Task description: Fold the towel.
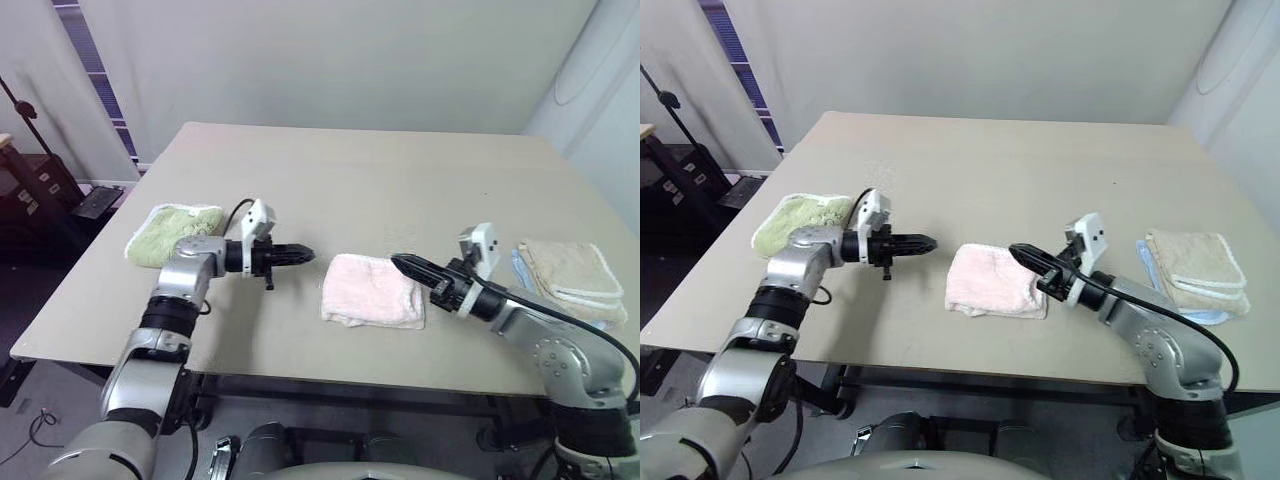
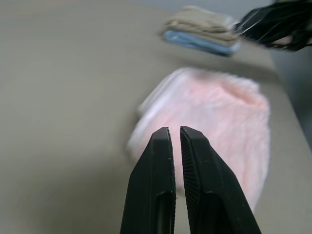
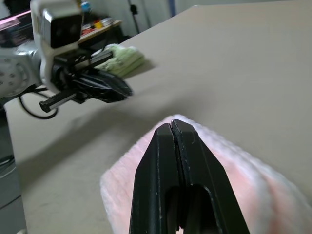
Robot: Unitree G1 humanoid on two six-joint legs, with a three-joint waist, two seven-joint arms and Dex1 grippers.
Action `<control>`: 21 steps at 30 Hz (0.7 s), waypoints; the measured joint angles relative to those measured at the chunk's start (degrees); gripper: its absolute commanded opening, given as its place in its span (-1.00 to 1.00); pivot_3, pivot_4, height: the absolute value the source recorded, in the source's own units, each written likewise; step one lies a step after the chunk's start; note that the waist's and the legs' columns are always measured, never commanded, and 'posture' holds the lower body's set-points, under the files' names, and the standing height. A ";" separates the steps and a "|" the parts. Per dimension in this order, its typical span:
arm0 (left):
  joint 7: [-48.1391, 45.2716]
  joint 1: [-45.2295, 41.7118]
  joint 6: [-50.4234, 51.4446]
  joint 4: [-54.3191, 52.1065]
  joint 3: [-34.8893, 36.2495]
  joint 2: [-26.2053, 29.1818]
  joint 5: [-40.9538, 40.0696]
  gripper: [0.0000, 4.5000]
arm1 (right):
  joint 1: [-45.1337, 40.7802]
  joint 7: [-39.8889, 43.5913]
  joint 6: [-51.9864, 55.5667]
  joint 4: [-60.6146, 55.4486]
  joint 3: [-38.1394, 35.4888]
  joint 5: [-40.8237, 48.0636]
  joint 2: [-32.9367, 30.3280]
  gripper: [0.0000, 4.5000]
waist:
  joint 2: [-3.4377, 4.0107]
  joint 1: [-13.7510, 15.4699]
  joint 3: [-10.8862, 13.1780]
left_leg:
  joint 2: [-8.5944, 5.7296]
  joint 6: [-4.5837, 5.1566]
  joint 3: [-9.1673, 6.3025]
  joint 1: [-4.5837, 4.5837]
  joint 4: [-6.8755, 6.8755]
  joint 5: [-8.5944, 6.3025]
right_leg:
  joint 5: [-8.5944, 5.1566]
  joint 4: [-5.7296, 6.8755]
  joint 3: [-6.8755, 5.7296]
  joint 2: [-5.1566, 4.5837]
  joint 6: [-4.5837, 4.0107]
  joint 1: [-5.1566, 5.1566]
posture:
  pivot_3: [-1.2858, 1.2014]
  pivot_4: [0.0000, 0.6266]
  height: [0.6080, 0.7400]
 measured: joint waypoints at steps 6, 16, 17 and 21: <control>1.61 0.89 13.19 -1.22 3.14 1.50 -5.29 -0.28 | 1.84 -2.14 0.75 -0.36 -3.74 2.49 0.01 -1.00 | 0.00 0.08 0.00 | -0.02 -0.03 0.00 0.02 0.03 -0.02 | -0.01 -0.01 0.00 -0.03 -0.03 -0.04 | 0.03 -1.00 1.00; 5.90 -4.38 31.54 8.95 3.61 -1.38 -9.37 0.99 | 3.82 -5.37 4.04 1.38 -8.42 7.16 0.01 -1.00 | -0.01 0.12 0.01 | -0.03 -0.03 -0.01 0.01 -0.01 -0.02 | -0.01 -0.05 -0.01 -0.07 -0.03 -0.06 | 0.03 -1.00 1.00; 6.19 -5.42 33.12 10.41 3.27 -1.86 -9.35 0.99 | 4.35 -5.85 4.62 1.37 -8.92 8.02 0.02 -1.00 | -0.01 0.21 0.01 | -0.03 -0.03 -0.01 0.00 -0.03 -0.02 | -0.01 -0.05 -0.01 -0.07 -0.03 -0.07 | 0.03 -1.00 1.00; 7.03 -10.14 37.58 16.42 1.04 -3.71 -8.09 0.99 | 6.57 -7.70 6.35 1.16 -10.31 10.44 0.04 -1.00 | -0.01 0.16 0.01 | -0.03 -0.04 -0.01 0.00 -0.04 -0.03 | -0.02 -0.06 0.00 -0.07 -0.04 -0.09 | 0.03 -1.00 1.00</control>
